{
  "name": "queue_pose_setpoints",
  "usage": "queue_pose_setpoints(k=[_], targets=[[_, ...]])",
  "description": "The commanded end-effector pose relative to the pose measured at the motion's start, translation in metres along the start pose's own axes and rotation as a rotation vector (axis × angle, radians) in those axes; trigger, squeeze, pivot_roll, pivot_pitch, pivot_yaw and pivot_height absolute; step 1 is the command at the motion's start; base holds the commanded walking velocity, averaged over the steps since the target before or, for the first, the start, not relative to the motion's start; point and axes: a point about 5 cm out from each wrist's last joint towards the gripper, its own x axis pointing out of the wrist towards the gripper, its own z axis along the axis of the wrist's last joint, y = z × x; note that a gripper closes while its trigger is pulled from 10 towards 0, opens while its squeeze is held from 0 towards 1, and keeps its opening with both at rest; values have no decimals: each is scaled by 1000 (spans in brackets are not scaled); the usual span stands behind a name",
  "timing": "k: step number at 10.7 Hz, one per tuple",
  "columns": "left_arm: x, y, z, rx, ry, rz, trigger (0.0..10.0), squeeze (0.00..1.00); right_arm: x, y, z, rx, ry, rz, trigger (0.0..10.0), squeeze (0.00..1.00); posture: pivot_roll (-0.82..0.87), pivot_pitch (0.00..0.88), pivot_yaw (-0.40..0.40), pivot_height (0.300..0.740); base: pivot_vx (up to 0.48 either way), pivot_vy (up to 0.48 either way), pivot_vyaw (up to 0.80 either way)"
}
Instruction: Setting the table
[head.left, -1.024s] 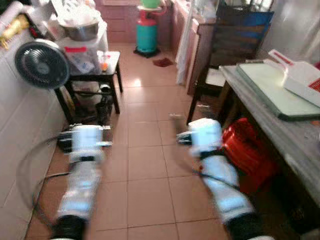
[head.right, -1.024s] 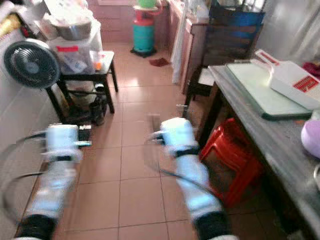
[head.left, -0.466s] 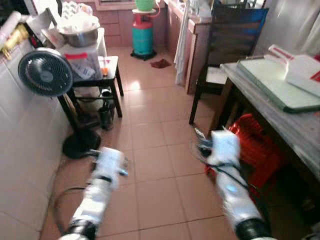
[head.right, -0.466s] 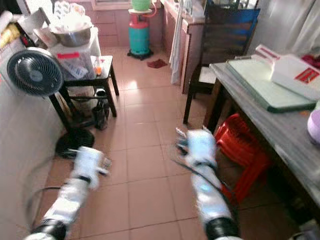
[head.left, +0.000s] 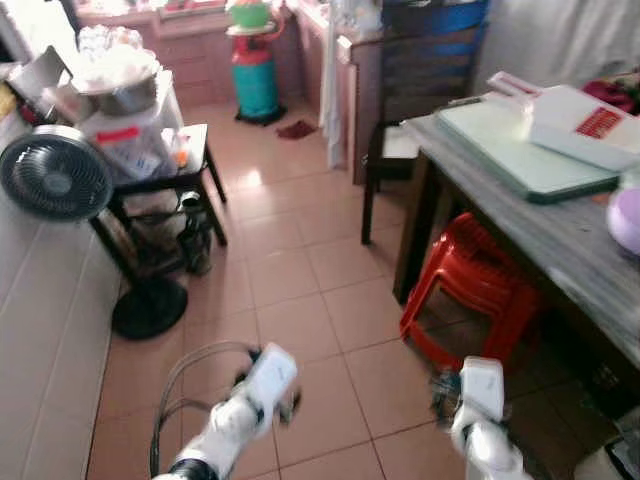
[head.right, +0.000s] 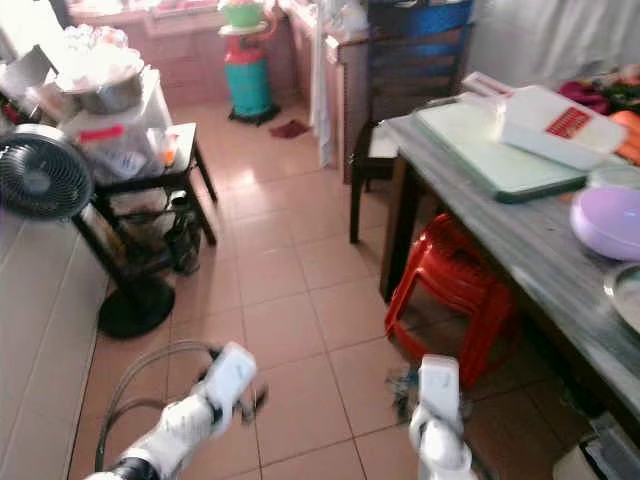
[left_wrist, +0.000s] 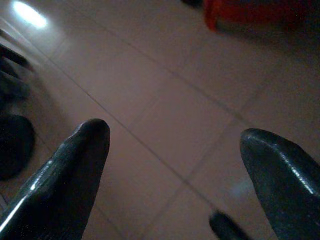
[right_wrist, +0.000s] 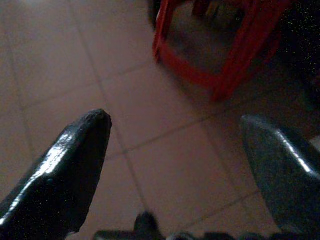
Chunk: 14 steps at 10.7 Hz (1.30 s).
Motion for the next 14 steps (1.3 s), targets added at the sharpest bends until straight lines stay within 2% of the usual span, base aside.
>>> queue_pose_setpoints(k=[1,2,3,4,5,6,7,9,10,11,12,13,14], targets=[[-3,3,-13,6,64,9,10000,0,-1,6,-6,5,31,48,10000,0,-82,0,91,740,0,0,0],[-5,7,-17,-1,84,36,10000,0,-3,8,-10,-1,44,74,10000,0,-82,0,87,740,0,0,0],[-12,25,-33,-109,161,168,10000,0,-4,9,-14,-40,50,133,10000,0,-68,0,66,740,0,0,0],[-20,40,-50,-300,232,292,10000,0,-4,9,-17,-65,73,158,10000,0,-54,0,50,740,0,0,0],[-23,40,-55,-365,246,306,10000,0,-4,9,-17,-78,81,182,10000,0,-50,0,50,740,0,0,0],[-28,38,-67,-408,290,321,10000,0,-4,14,-17,-153,80,212,10000,0,-49,0,58,740,0,0,0],[-33,40,-77,-426,321,334,10000,0,-4,28,-15,-205,78,262,10000,0,-22,0,48,740,0,0,0],[-44,58,-87,-488,315,393,10000,0,-1,63,8,-208,-10,368,10000,0,55,0,-2,740,0,0,0],[-48,59,-94,-512,333,406,10000,0,-1,67,11,-276,-37,369,10000,0,81,0,-12,740,0,0,0],[-50,57,-97,-555,323,414,10000,0,4,62,21,-290,-57,332,10000,0,93,0,-16,740,0,0,0],[-45,53,-91,-556,297,384,10000,0,9,53,32,-155,-57,279,10000,0,99,0,-12,740,0,0,0],[-39,52,-81,-532,274,364,10000,0,13,45,38,-127,-56,252,10000,0,92,0,0,740,0,0,0],[-33,46,-72,-502,267,328,10000,0,12,38,29,-147,-16,239,10000,0,94,0,0,740,0,0,0]])
